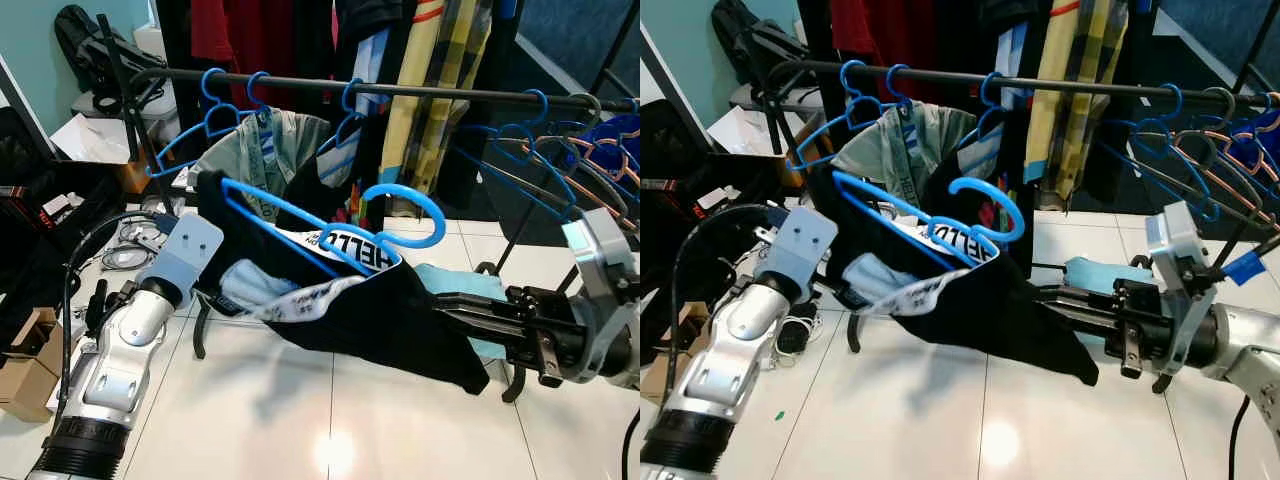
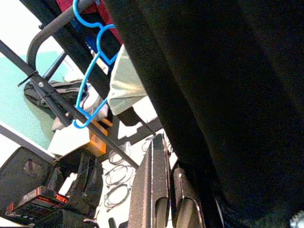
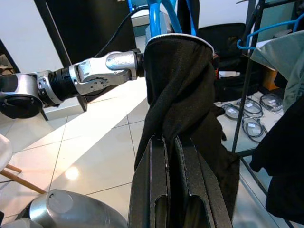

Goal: Hang hanger

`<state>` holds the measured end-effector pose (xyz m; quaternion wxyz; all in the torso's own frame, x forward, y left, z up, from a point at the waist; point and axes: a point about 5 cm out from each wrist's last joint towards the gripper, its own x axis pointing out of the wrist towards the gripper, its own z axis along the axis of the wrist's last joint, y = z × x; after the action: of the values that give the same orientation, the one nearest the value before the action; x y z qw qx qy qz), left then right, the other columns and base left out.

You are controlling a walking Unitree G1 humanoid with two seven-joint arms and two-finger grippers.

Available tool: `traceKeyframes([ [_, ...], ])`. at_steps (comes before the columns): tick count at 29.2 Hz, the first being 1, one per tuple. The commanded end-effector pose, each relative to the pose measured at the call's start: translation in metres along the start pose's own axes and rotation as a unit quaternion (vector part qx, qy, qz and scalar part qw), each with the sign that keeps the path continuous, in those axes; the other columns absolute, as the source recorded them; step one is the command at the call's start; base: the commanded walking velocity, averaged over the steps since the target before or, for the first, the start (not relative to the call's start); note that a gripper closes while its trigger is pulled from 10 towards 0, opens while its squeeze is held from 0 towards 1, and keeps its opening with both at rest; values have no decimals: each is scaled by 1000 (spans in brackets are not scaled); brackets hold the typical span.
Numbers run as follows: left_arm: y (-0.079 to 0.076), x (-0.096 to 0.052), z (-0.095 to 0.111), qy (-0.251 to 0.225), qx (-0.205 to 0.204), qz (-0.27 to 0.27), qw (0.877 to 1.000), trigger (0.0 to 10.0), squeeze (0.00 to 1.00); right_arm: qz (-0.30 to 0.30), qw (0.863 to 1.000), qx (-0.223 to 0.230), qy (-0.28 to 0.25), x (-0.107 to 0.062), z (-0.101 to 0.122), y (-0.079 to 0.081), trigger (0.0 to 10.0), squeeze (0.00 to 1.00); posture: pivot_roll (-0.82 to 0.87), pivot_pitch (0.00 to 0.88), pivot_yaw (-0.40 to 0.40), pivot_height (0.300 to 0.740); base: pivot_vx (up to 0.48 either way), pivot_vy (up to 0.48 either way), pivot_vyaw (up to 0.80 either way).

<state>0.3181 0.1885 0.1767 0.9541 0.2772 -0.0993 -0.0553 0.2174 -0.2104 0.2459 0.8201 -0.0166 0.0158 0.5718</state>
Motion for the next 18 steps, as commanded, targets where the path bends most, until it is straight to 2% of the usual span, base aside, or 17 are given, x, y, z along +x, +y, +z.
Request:
traceKeyframes([
  [1, -2, -3, -7, 15, 8, -9, 1000, 6275, 0, 8, 1000, -8, 3, 2, 1, 4, 0, 0, -68, 84, 60, 740, 0, 0, 0],
  [2, -2, -3, -7, 16, 9, -9, 1000, 6314, 0, 6, 999, 1, 34, 1, -6, 4, 0, 0, -68, 84, 60, 740, 0, 0, 0],
  [5, -2, -3, -8, 17, 8, -9, 1000, 6314, 0, 8, 998, 13, 57, 0, -13, 6, 0, 0, -67, 87, 58, 740, 0, 0, 0],
  [10, -3, -4, -9, 18, 8, -10, 1000, 6549, 0, 8, 999, 14, 47, 0, -11, 6, 0, 0, -68, 90, 60, 740, 0, 0, 0],
  [11, -4, -5, -9, 18, -8, -15, 1000, 7294, 0, 9, 999, 13, 43, 0, -9, 6, 0, 0, -68, 90, 58, 740, 0, 0, 0],
  [12, -3, -5, -9, 16, -19, -12, 1000, 10000, 1000, 9, 999, 13, 44, 0, -9, 6, 0, 0, -68, 90, 58, 740, 0, 0, 0],
  [17, 1, -4, -8, 14, -40, -3, 999, 10000, 1000, 10, 999, 14, 46, 0, -10, 6, 0, 0, -69, 89, 58, 740, 0, 0, 0],
  [18, 6, -4, -9, 15, -55, 9, 998, 10000, 1000, 10, 999, 15, 51, 0, -11, 7, 0, 0, -70, 90, 58, 740, 0, 0, 0],
])
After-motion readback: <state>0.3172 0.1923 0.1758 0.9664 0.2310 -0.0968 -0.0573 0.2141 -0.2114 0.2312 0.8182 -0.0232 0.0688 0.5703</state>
